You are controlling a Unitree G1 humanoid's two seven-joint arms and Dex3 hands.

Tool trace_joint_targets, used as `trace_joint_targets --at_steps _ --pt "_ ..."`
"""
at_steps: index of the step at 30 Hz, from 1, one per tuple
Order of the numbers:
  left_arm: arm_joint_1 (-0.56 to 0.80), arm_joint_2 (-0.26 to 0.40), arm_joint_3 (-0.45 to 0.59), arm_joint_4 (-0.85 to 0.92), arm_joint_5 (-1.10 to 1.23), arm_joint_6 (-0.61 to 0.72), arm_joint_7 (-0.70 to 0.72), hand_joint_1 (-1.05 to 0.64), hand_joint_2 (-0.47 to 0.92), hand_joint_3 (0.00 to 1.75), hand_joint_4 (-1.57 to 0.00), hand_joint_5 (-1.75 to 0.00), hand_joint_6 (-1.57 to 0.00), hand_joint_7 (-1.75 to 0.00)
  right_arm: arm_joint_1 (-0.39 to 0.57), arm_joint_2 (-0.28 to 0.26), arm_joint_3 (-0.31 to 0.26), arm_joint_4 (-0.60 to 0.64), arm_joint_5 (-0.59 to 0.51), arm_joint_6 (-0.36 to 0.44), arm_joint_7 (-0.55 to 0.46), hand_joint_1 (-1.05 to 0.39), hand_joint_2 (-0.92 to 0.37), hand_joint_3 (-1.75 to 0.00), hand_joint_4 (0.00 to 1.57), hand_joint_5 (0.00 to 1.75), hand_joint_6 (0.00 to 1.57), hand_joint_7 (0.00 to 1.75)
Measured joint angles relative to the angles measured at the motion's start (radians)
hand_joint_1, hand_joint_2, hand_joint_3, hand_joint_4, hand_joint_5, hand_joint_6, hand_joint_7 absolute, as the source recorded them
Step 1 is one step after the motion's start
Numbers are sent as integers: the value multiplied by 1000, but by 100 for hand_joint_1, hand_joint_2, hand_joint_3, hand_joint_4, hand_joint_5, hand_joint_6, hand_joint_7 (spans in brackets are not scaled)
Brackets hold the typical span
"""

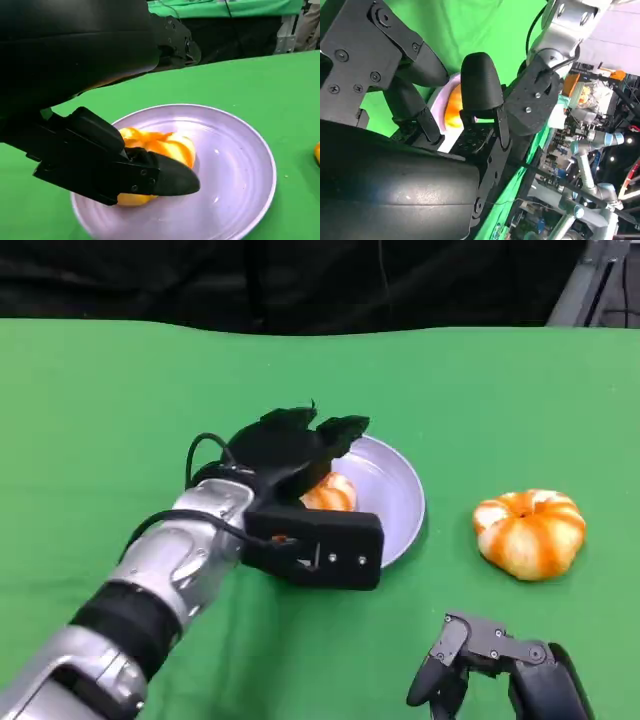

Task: Grasp the bread from the table and place it into the plate.

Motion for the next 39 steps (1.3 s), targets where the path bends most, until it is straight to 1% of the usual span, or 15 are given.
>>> trace_joint_targets --at_steps 6,8,9,10,15,23,24,25,26,27,28,29,31,34,39 --pt "120 71 74 -243 -69 -11 -30 -75 92 44 -11 -11 -14 -9 0 -4 -4 -1 16 -3 5 -4 -6 -175 88 171 89 140" --pt "222 101 127 -387 -134 -24 -54 -68 92 39 -3 -59 -21 -15 1 -4 -4 -1 16 -2 5 -3 -6 -175 87 171 89 140" --pt "276 116 157 -459 -171 -24 -71 -66 92 38 -10 -79 -27 -19 0 -5 -4 -2 16 -1 5 -3 -6 -175 87 171 89 140" --pt "324 131 190 -518 -208 -21 -88 -65 92 38 -12 -85 -29 -20 -1 -5 -4 -2 16 -1 5 -3 -6 -175 87 171 89 140" --pt "526 157 339 -722 -412 -30 -135 -59 92 39 -48 -96 -53 -31 -8 -9 -5 6 15 -7 2 -3 -6 -175 88 172 89 141" --pt "858 115 490 -888 -649 -218 -130 -37 92 33 -72 -111 -69 -62 -14 -13 -8 23 21 -12 2 -3 -6 -175 88 172 90 142" --pt "888 108 500 -894 -660 -232 -128 -26 81 53 -75 -119 -70 -74 -15 -14 -10 23 21 -12 2 -3 -6 -175 89 172 90 142" --pt "916 97 511 -897 -670 -245 -123 -19 63 85 -76 -124 -69 -85 -16 -16 -11 24 21 -12 3 -4 -6 -175 89 173 90 142" --pt "941 83 519 -898 -677 -258 -113 -17 57 97 -76 -125 -69 -89 -16 -17 -13 24 21 -13 4 -4 -6 -175 89 173 90 142" --pt "963 69 522 -899 -680 -271 -104 -8 47 121 -79 -135 -72 -104 -16 -17 -16 24 21 -14 4 -4 -6 -175 89 172 89 142" --pt "981 55 523 -899 -682 -283 -100 -5 43 131 -80 -139 -73 -110 -16 -18 -19 24 22 -14 6 -5 -6 -175 88 172 89 142" --pt "998 42 524 -899 -684 -294 -95 -4 41 136 -80 -141 -73 -114 -16 -20 -23 24 26 -15 8 -5 -6 -175 88 172 89 142" --pt "1020 23 527 -897 -686 -305 -89 -5 35 149 -87 -159 -81 -137 -16 -23 -31 24 35 -15 16 -5 -5 -175 88 171 89 141" --pt "1048 1 531 -890 -684 -309 -77 -10 33 155 -88 -172 -79 -156 -16 -28 -42 26 45 -19 21 -4 -4 -175 89 170 90 140" --pt "1058 -35 532 -871 -701 -340 -72 -11 32 156 -88 -175 -77 -162 -17 -35 -49 33 46 -24 25 -4 -3 -175 90 170 90 139"
